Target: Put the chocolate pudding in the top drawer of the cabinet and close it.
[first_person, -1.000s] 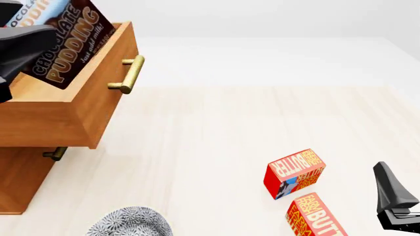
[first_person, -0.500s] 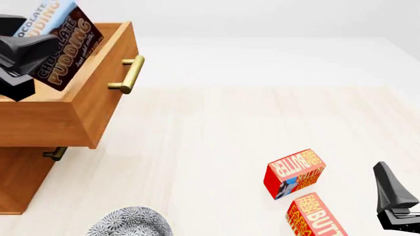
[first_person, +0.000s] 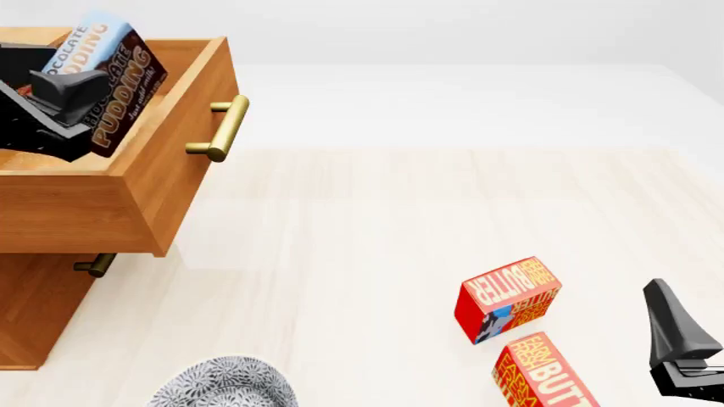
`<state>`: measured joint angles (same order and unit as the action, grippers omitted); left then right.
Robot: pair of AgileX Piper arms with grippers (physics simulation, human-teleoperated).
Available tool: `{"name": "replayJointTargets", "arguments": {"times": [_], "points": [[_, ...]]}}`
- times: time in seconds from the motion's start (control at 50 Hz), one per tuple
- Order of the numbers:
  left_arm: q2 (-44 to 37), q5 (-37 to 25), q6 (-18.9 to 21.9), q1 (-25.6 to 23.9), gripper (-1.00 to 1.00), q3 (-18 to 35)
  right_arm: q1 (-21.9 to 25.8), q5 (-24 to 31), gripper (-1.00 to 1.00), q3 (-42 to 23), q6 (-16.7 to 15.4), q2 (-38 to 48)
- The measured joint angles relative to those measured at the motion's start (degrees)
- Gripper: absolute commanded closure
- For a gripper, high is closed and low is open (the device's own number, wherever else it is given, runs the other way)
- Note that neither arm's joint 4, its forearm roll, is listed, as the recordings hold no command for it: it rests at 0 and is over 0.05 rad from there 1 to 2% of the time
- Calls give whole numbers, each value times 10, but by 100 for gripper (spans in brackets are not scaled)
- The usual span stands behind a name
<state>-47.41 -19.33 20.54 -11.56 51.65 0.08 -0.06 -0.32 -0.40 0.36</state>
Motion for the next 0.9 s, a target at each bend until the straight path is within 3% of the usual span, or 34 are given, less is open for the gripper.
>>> {"name": "replayJointTargets", "arguments": {"times": [0.48, 0.5, 0.9], "points": [[-59, 61, 1, 46, 100, -27, 0, 0, -100, 0, 0, 0], [-61, 62, -1, 47, -100, -27, 0, 0, -100, 0, 0, 0], [-60, 17, -16, 48, -100, 23, 0, 0, -100, 0, 0, 0]]}}
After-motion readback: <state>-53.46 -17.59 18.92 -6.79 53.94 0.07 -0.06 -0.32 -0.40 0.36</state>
